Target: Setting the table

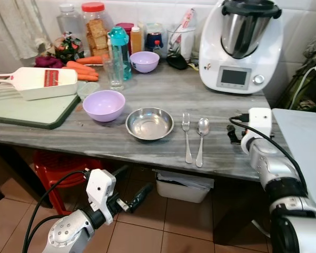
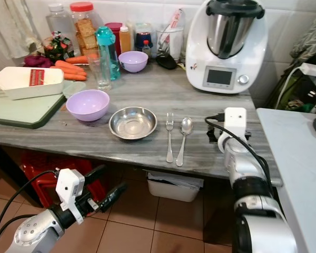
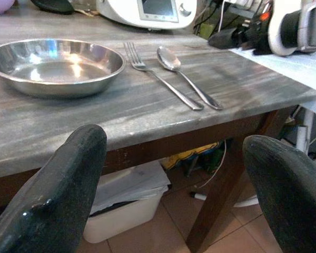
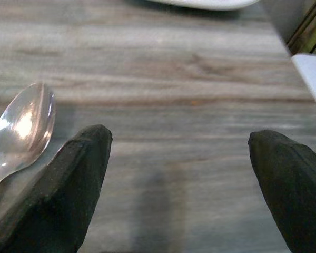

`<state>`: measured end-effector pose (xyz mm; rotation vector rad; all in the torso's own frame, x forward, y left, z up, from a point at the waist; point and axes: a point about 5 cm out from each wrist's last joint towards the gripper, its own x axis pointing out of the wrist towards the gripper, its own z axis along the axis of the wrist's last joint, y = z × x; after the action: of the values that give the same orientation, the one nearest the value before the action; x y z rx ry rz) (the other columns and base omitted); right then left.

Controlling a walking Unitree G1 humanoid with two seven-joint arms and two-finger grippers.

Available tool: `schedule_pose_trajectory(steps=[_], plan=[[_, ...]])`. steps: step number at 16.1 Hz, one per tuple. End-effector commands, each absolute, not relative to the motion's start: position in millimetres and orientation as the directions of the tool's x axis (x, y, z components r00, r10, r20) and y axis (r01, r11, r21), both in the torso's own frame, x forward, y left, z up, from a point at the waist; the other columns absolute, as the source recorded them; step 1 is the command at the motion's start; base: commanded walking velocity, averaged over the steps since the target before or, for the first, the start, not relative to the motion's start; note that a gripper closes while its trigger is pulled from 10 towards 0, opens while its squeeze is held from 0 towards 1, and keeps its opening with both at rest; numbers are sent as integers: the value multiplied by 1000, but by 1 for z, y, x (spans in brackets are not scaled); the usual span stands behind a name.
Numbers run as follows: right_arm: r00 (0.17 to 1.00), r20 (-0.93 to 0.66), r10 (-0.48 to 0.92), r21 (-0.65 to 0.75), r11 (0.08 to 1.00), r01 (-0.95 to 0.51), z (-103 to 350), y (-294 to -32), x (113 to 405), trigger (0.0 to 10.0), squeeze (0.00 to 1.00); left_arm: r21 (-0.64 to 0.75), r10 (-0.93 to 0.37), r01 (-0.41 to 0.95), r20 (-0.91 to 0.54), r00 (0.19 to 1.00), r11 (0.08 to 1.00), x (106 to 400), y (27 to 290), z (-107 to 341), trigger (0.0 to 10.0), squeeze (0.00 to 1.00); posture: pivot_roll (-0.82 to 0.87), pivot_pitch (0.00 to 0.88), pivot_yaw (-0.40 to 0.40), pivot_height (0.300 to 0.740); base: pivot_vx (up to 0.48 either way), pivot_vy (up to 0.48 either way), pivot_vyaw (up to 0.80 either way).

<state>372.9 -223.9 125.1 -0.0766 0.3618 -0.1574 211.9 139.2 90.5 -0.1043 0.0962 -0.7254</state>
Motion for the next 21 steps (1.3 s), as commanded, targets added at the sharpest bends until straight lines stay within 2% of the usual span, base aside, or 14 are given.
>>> schedule_pose_trajectory(steps=[1,12,21], plan=[[918,-365,-158,-118,985,123,123,-220,375,10000,0,-122,-675,666,-48,737,736,210,139,94,10000,0,71,0,-16,740,0,0,0],[904,-419,-91,-111,993,49,112,-197,382,10000,0,-110,-673,666,-59,737,738,208,139,96,10000,0,89,0,-27,740,0,0,0],[890,-441,-115,-114,991,71,109,-200,381,10000,0,-107,-669,662,-65,740,742,207,139,95,10000,0,96,0,-31,740,0,0,0]])
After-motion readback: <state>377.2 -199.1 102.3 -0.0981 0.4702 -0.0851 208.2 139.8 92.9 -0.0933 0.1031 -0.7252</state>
